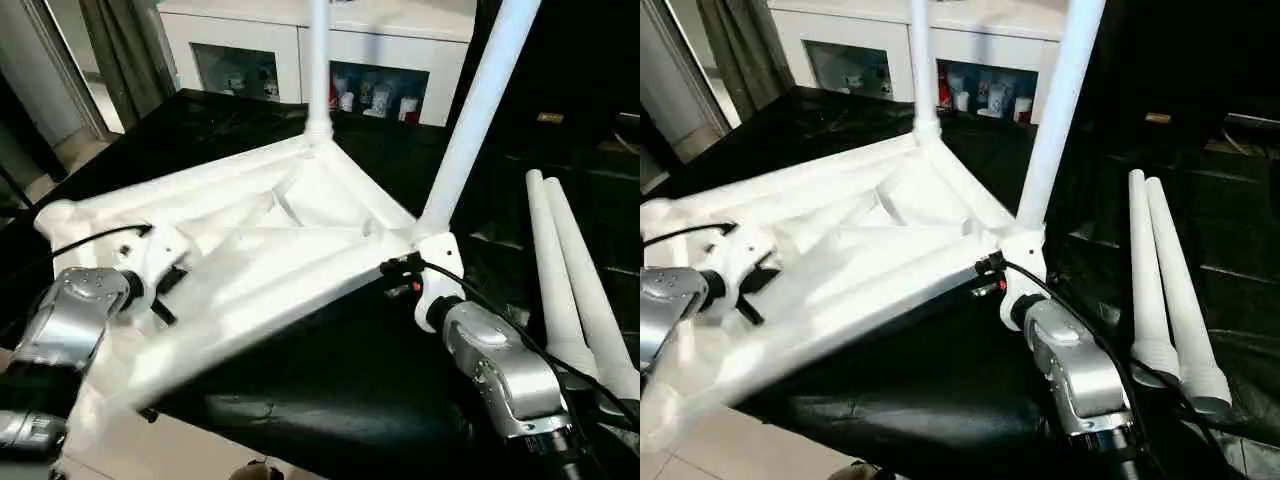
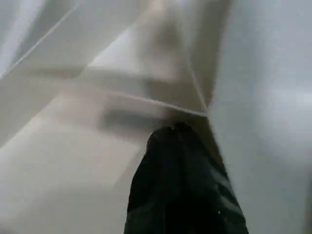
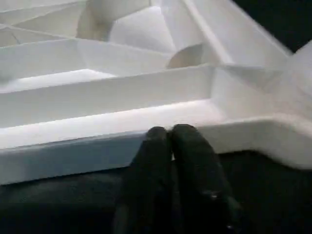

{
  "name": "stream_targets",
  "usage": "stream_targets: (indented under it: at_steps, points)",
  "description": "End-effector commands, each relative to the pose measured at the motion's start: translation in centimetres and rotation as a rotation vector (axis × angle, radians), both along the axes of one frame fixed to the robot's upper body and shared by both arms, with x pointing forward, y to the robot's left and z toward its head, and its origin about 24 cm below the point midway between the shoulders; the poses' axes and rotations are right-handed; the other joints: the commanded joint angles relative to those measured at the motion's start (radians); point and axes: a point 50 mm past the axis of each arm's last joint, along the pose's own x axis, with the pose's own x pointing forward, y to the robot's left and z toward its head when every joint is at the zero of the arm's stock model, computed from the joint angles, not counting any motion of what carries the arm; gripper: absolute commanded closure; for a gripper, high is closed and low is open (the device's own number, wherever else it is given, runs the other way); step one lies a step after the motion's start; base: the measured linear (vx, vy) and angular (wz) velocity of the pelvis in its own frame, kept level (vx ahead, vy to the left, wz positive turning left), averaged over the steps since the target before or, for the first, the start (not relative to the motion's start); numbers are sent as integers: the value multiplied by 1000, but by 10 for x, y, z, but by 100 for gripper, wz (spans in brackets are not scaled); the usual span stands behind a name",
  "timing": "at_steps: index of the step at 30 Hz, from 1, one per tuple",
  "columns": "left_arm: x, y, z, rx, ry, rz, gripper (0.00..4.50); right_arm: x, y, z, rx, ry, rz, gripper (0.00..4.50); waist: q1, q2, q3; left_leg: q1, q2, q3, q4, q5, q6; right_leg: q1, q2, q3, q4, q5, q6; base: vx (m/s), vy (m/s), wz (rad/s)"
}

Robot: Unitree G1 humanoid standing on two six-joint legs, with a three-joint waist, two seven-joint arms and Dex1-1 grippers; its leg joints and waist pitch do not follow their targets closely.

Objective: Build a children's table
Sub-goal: Rotate table base

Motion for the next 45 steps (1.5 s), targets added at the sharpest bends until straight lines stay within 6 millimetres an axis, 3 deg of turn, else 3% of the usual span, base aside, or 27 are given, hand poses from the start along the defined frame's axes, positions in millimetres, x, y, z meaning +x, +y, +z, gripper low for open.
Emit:
stream_targets:
  at_steps: [1,3,5,9,12,14,17,18,19,20,21,23,24,28,29,31,32,34,37,39,42,45]
  points:
    - [-4,-15,-1,-49,25,-119,450,3,4,3,7,-15,20,442,1,1,-66,27,49,-18,-85,-246,-27,39,-66,44,-64,-172,-206,0,0,0]
    - [-12,-34,6,-110,43,-309,450,5,4,4,4,-18,32,442,2,-6,-70,28,50,-19,-85,-253,-29,43,-69,45,-64,-187,-202,0,0,0]
    - [-13,-39,7,-125,59,-346,450,5,4,4,4,-19,35,442,1,-3,-70,29,51,-19,-86,-254,-35,41,-67,45,-63,-193,-199,0,0,0]
    - [-14,-57,15,-192,69,-454,450,8,4,6,6,-26,40,442,-2,-10,-73,25,46,-16,-81,-226,-33,49,-68,46,-59,-159,-202,0,0,0]
    - [-15,-76,21,-262,81,-555,450,10,3,7,5,-33,42,442,1,-7,-75,28,46,-14,-78,-214,-26,47,-67,46,-59,-160,-209,0,0,0]
    - [-14,-79,21,-269,79,-566,450,10,2,8,5,-34,41,442,2,-7,-73,30,48,-13,-79,-225,-28,46,-66,45,-61,-175,-212,0,0,0]
    - [5,-91,17,-207,13,-540,450,12,-3,10,-8,-48,18,442,3,-6,-71,35,46,-13,-81,-260,-38,43,-61,45,-68,-222,-193,0,0,0]
    - [11,-92,17,-188,-13,-516,450,12,-4,10,-9,-51,15,442,4,-9,-73,34,45,-14,-79,-258,-45,48,-63,46,-67,-217,-184,0,0,0]
    - [21,-94,16,-152,-62,-466,450,12,-6,12,-12,-58,6,442,0,-10,-72,26,42,-17,-82,-253,-47,55,-61,44,-68,-217,-172,0,0,0]
    - [26,-94,17,-135,-85,-441,450,12,-7,13,-13,-62,2,442,2,-11,-73,31,42,-17,-80,-259,-50,53,-62,44,-70,-225,-165,0,0,0]
    - [36,-99,19,-127,-129,-400,450,12,-10,16,-13,-80,-16,442,-1,-15,-77,26,41,-19,-78,-237,-48,61,-65,44,-67,-209,-159,0,0,0]
    - [41,-102,20,-126,-149,-372,450,12,-12,19,-12,-93,-29,442,3,-16,-80,29,43,-19,-75,-217,-42,59,-68,44,-65,-188,-165,0,0,0]
    - [49,-106,20,-110,-177,-337,450,13,-16,25,-5,-114,-53,442,0,-18,-80,24,40,-17,-73,-191,-34,62,-65,43,-62,-157,-174,0,0,0]
    - [56,-114,13,-33,-170,-349,450,13,-23,36,4,-147,-87,442,3,-14,-84,24,38,-16,-67,-151,-8,65,-62,42,-61,-104,-179,0,0,0]
    - [58,-117,10,26,-174,-393,450,11,-27,42,-4,-166,-93,442,3,-3,-85,26,39,-18,-66,-145,-8,65,-62,42,-60,-88,-181,0,0,0]
    - [60,-118,13,37,-189,-411,450,10,-29,46,-9,-179,-95,442,3,-9,-85,26,40,-18,-66,-151,-8,66,-61,42,-59,-77,-183,0,0,0]
    - [63,-120,18,5,-209,-394,450,9,-30,49,-6,-190,-95,442,4,-3,-85,27,40,-19,-66,-155,-9,66,-63,41,-59,-75,-192,0,0,0]
    - [67,-120,35,-99,-248,-374,450,5,-34,56,10,-212,-85,442,4,-8,-82,27,42,-18,-67,-179,-6,65,-65,40,-61,-89,-217,0,0,0]
    - [57,-113,54,-227,-226,-499,450,-5,-33,60,3,-220,31,442,11,-9,-81,29,49,-20,-70,-191,-1,67,-71,41,-56,-104,-236,0,0,0]
    - [47,-106,59,-253,-169,-584,450,-11,-31,60,-5,-202,117,442,6,-10,-77,28,49,-18,-71,-198,3,63,-67,40,-56,-99,-242,0,0,0]
    - [30,-88,58,-201,-35,-688,450,-26,-28,60,-38,-165,301,442,3,-7,-67,30,49,-18,-76,-251,3,61,-67,42,-64,-201,-224,0,0,0]
    - [21,-75,58,-142,39,-719,450,-37,-28,63,-70,-138,435,442,4,-4,-65,35,53,-20,-80,-286,-12,55,-68,45,-70,-275,-193,0,0,0]
